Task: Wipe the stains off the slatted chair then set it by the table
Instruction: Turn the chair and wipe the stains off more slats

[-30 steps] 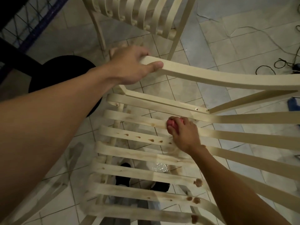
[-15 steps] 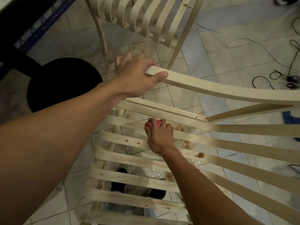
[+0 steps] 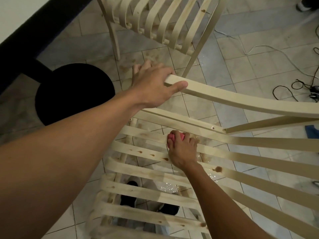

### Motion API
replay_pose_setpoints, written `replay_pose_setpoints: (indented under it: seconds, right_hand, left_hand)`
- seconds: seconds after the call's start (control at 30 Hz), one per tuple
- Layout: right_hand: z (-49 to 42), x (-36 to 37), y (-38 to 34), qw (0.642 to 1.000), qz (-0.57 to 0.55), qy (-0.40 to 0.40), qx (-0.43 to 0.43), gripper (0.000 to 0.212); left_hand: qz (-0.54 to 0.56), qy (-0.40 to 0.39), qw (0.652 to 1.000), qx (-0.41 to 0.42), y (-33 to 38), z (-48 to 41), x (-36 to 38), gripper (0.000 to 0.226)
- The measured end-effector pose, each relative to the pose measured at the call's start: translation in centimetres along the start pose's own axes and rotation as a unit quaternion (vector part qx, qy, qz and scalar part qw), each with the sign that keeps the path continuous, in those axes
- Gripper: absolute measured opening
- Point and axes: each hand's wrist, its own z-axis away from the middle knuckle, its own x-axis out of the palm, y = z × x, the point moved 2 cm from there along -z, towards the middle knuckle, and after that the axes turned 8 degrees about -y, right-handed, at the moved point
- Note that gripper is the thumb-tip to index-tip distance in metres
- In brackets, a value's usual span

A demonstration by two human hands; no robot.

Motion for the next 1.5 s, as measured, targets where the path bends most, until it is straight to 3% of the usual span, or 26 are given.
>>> replay_pose_setpoints:
  seconds: [0.27,0.43,0.6,0.73,1.13,1.3,1.5]
  right_hand:
    - [-0.8,1.4,-5.2,0.999,0.000,0.007,-0.050,0.037]
    - [-0.3,1.1,-4.4,0.995,-0.011,0.009,-0.101,0.037]
    - [0.1,0.1,-0.7,0.999,-0.010,0.010,-0.048,0.041]
    - [-0.2,0.0,-1.9,1.000,-0.012,-0.002,-0.023,0.038]
    - [-1.7,2.4,-10.5,0.996,-0.030,-0.004,-0.090,0.036]
    - [-1.6,1.1,-6.9,0.983,-0.037,-0.025,-0.176,0.040]
    - [-1.2,-1.0,0.5,0.994,-0.014,-0.033,-0.103,0.043]
  left_hand:
    - [-0.035,-0.013,0.999,0.010,0.1,0.1,0.1,0.049]
    - [-0.034,-0.015,0.999,0.011,0.0,0.2,0.2,0.051]
    - [-0.045,-0.026,0.999,0.009,0.0,0.1,0.2,0.053]
    - [-0.050,-0.032,0.998,0.009,0.1,0.0,0.1,0.051]
    - [-0.051,-0.025,0.998,0.007,0.1,-0.1,0.0,0.053]
    - [-0.043,-0.035,0.998,0.007,0.1,0.1,0.0,0.053]
    - [-0.039,-0.037,0.999,0.000,0.2,0.1,-0.1,0.052]
